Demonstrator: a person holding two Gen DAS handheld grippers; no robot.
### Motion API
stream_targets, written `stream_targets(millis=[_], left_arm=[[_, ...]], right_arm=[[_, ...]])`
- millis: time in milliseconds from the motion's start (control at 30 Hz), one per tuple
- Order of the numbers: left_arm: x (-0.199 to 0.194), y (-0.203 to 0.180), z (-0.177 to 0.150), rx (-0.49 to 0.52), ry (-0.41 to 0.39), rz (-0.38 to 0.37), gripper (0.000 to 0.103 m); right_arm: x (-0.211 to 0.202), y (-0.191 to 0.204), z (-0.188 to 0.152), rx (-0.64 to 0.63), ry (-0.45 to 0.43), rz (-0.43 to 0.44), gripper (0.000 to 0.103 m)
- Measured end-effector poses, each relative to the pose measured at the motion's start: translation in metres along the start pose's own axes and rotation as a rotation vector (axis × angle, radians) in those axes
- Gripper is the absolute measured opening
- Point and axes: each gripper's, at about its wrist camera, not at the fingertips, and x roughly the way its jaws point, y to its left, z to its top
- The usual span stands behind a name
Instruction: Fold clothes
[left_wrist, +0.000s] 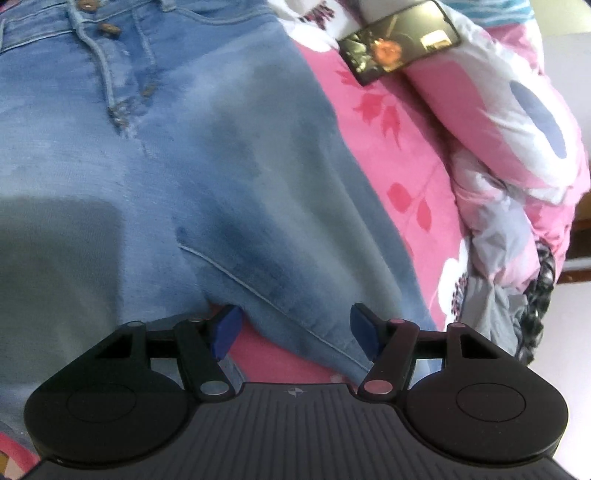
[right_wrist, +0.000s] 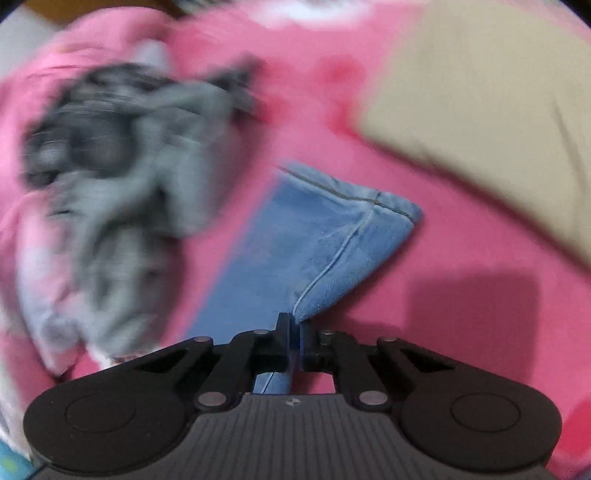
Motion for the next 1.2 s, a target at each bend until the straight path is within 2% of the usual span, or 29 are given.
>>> stream_targets(millis=[33,100,133,233,333,433,500,633,733,767,800,833,867,933,1000,1033,1167,1200], left_arm=[[-0.001,0.001,0.0,-0.005,-0.002,-0.004,0.065],[-0.003,0.002,-0.001,0.0,0.007,-0.007,0.065],[-0.003,0.002,-0.002,0.005,0.024,-0.007,0.065],[-0.001,-0.005,-0.006,0.057,0.099,-0.02,0.065],[-0.003,-0.027,-0.013,0.193,0.138,-0.057,0.065],[-0.002,-0.052,-0.018,0.341,0.143,-0.118,0.065],[0.007,-0.067,-0.02,0.427,0.136,-0.13,0.065],[0.039,-0.083,-0.024,0.556,0.127,-0.082,0.065],[0.06,-0.079,-0.026,0.587,0.171,0.034,0.064],[0.06,-0.077,-0.026,0.584,0.177,0.035,0.064],[0.061,-0.075,-0.026,0.58,0.183,0.036,0.064],[0.061,-0.073,-0.026,0.576,0.189,0.037,0.064],[0.061,-0.07,-0.026,0.573,0.194,0.038,0.064],[0.062,-0.066,-0.027,0.565,0.206,0.04,0.064],[0.063,-0.062,-0.027,0.558,0.217,0.041,0.064],[0.063,-0.06,-0.027,0.556,0.222,0.042,0.064],[0.062,-0.059,-0.026,0.557,0.228,0.034,0.064],[0.063,-0.058,-0.026,0.555,0.23,0.031,0.064]], right_arm=[[0.0,-0.008,-0.002,0.041,0.004,0.006,0.009],[-0.004,-0.015,-0.007,0.079,-0.005,0.005,0.03],[-0.007,-0.018,-0.01,0.086,-0.006,-0.002,0.034],[-0.015,-0.018,-0.02,0.067,0.012,-0.035,0.036],[-0.023,0.003,-0.034,-0.046,0.029,-0.084,0.036],[-0.031,0.05,-0.064,-0.329,0.019,-0.079,0.036],[-0.03,0.09,-0.094,-0.589,0.036,-0.011,0.036],[-0.011,0.164,-0.173,-1.109,0.122,0.194,0.036],[0.013,0.196,-0.228,-1.401,0.191,0.296,0.035],[0.022,0.198,-0.24,-1.467,0.206,0.294,0.035],[0.034,0.196,-0.25,-1.523,0.223,0.25,0.035],[0.052,0.192,-0.255,-1.569,0.234,0.15,0.035],[0.064,0.188,-0.253,-1.577,0.24,0.087,0.033],[0.068,0.189,-0.242,-1.524,0.242,0.071,0.033],[0.06,0.202,-0.24,-1.465,0.181,0.006,0.034],[0.056,0.207,-0.243,-1.454,0.178,0.032,0.034],[0.047,0.228,-0.27,-1.433,0.286,0.231,0.033],[0.056,0.231,-0.279,-1.451,0.302,0.234,0.033]])
